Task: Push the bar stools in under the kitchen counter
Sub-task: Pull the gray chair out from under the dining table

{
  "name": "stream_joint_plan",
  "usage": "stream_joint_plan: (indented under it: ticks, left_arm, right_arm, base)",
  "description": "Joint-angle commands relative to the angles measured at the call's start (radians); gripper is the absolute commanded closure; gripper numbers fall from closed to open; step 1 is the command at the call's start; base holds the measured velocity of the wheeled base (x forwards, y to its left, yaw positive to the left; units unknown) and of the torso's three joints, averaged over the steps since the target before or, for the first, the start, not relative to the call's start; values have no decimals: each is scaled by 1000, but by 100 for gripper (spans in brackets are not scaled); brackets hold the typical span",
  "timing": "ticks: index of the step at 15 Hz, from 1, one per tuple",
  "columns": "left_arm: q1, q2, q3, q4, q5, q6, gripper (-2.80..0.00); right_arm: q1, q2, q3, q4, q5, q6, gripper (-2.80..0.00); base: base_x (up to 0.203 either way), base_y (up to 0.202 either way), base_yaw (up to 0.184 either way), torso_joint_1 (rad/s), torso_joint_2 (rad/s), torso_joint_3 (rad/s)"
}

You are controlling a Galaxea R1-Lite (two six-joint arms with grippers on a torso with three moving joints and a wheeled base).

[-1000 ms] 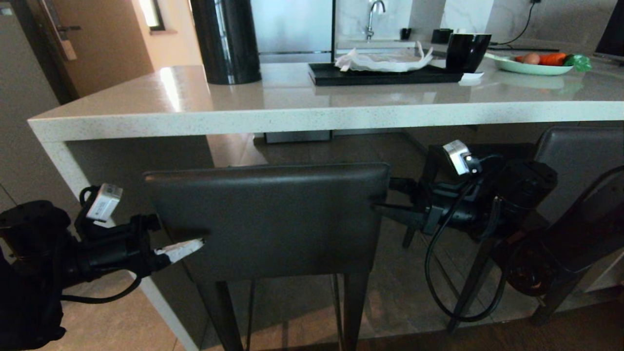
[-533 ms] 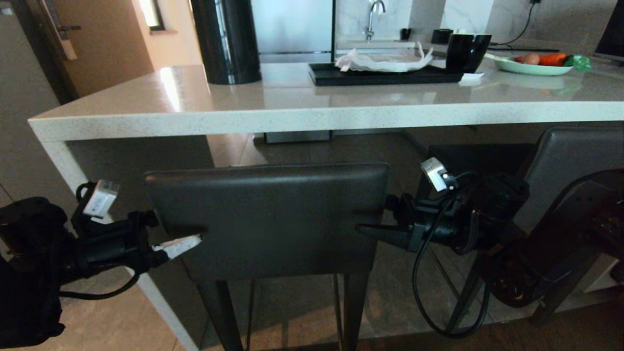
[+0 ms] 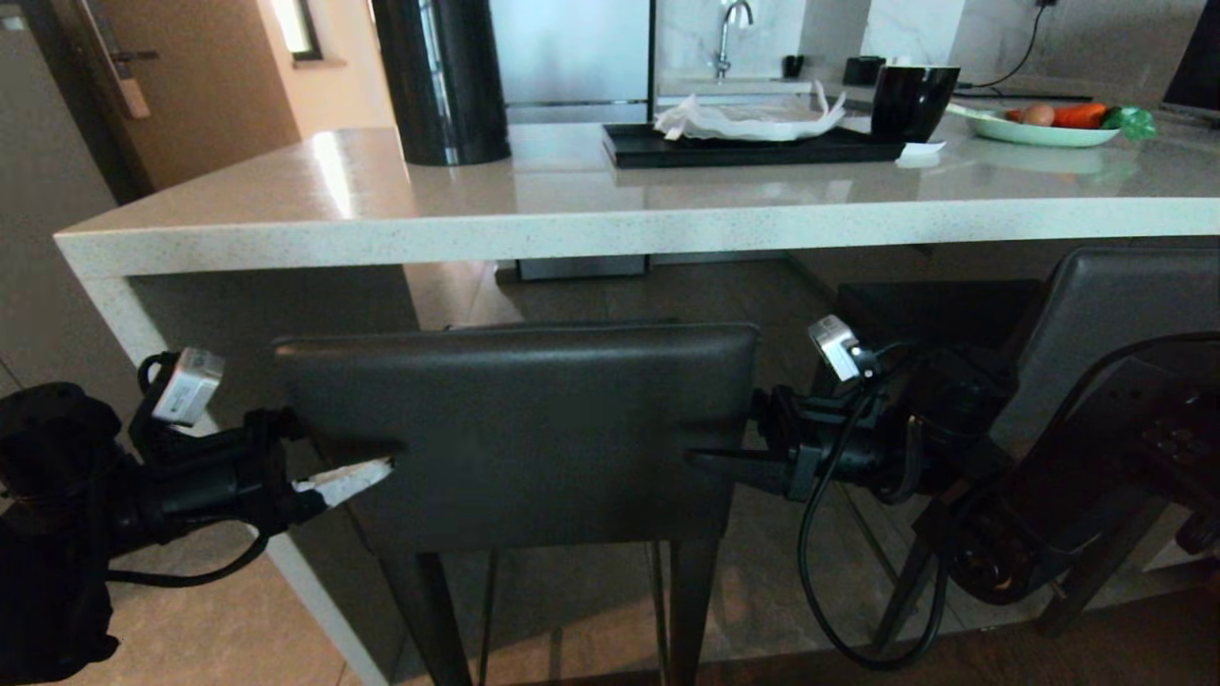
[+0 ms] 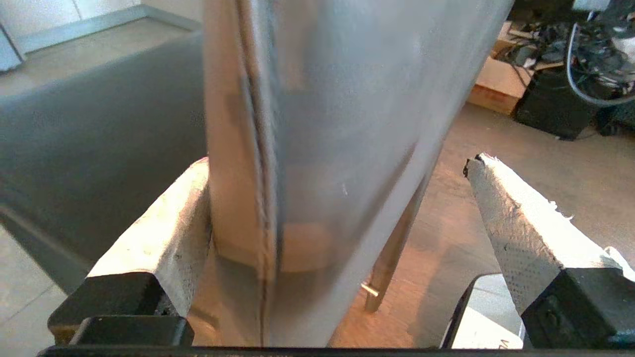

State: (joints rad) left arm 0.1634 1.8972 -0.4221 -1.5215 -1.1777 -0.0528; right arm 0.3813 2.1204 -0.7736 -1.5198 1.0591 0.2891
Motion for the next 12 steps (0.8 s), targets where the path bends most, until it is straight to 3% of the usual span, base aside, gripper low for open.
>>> stream_joint_plan:
  ticks: [1,4,12]
  left_arm:
    - [3,3,24,-9,-6,12,-280]
    - [-1,11,77,-9,-8,21,-280]
    - [-18,17,55,-9,-14,18,-280]
  right_arm:
    - [1,-3,2,-8,5,8,-280]
    - [-7,20,-19,-8,0,8,-280]
    - [-2,67,-84,-7,21,16,-280]
  base:
    - [0,0,0,0,0,0]
    - [0,0,0,0,0,0]
    - [0,0,0,0,0,0]
